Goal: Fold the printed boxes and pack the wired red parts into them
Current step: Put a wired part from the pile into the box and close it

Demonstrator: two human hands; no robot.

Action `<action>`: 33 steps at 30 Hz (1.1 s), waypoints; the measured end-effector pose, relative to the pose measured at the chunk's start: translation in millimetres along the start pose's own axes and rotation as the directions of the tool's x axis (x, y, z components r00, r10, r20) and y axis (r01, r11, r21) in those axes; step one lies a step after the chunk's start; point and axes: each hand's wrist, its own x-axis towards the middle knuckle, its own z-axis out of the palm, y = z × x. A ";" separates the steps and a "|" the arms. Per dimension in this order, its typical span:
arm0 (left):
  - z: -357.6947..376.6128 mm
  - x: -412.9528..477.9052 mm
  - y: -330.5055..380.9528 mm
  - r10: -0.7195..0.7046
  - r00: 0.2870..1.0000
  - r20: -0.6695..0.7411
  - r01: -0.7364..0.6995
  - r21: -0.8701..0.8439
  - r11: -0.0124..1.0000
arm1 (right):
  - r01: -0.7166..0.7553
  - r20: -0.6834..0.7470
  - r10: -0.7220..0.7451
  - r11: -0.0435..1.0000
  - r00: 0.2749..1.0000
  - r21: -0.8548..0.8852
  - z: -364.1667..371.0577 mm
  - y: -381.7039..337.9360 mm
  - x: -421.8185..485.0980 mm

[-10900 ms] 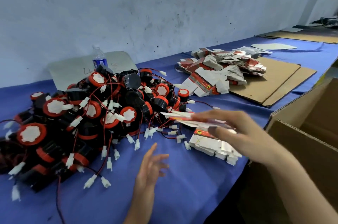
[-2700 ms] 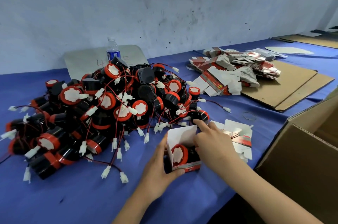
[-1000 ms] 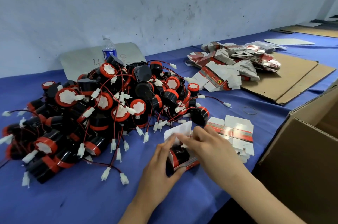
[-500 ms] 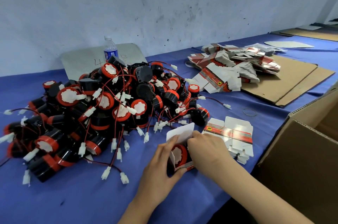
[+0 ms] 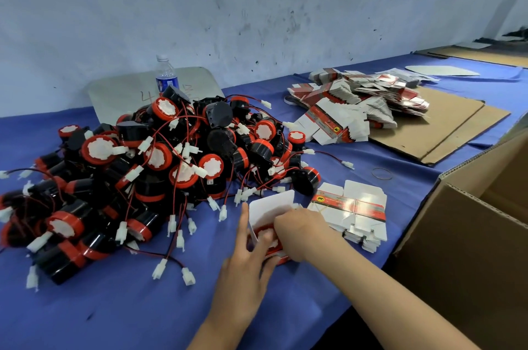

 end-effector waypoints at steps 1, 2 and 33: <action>0.8 0.2 5.2 -0.020 1.000 0.008 0.020 0.079 0.997 | 0.009 0.022 -0.010 1.000 1.000 0.003 0.2 -0.4 0.7; 3.2 0.1 10.4 -0.078 0.995 0.057 0.068 0.160 0.985 | 0.021 0.044 -0.021 1.000 0.999 0.011 0.5 0.0 1.0; 15.8 -5.3 6.4 -0.083 0.994 -0.065 0.084 0.011 0.996 | 0.024 -0.868 0.228 0.964 0.441 0.265 79.9 16.2 -8.3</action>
